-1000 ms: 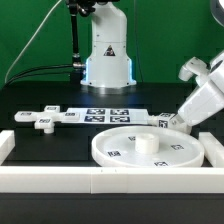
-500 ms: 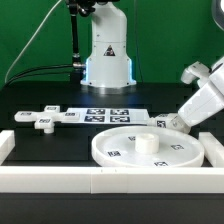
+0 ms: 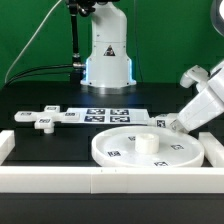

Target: Assemble round table

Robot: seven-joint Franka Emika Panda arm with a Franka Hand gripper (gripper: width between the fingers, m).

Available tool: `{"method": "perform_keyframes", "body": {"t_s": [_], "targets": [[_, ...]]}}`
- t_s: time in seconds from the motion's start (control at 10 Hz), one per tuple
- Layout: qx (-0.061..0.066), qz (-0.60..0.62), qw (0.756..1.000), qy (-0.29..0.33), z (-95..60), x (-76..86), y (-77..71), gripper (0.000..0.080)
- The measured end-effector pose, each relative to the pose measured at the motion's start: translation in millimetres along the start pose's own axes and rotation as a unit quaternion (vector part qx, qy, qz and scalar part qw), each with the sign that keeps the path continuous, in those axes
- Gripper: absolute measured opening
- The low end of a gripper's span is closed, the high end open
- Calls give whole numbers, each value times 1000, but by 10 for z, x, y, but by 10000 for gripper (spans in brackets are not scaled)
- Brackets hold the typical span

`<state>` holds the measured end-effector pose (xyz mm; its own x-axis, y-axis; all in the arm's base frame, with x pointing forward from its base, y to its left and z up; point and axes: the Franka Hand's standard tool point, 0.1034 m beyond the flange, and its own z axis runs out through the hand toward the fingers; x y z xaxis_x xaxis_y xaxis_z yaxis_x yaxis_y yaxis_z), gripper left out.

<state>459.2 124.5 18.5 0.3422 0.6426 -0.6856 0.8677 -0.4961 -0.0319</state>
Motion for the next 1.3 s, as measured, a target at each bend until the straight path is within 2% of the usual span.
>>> {"method": "perform_keyframes", "body": {"t_s": [0.3,0.4,0.5,0.6,0.7,1.3], "targets": [[2,-3,1000,-2,55,16,-33,649],[2,-4,1000,-2,59,17,-34,538],[5,-1,1000,-10,78,-31,-17,480],[5,-1,1000,-11,68,-39,-18,480],[4,-4,1000,-10,63,-34,-16,406],[4,-41,999,-7,4,-77,46,407]]}}
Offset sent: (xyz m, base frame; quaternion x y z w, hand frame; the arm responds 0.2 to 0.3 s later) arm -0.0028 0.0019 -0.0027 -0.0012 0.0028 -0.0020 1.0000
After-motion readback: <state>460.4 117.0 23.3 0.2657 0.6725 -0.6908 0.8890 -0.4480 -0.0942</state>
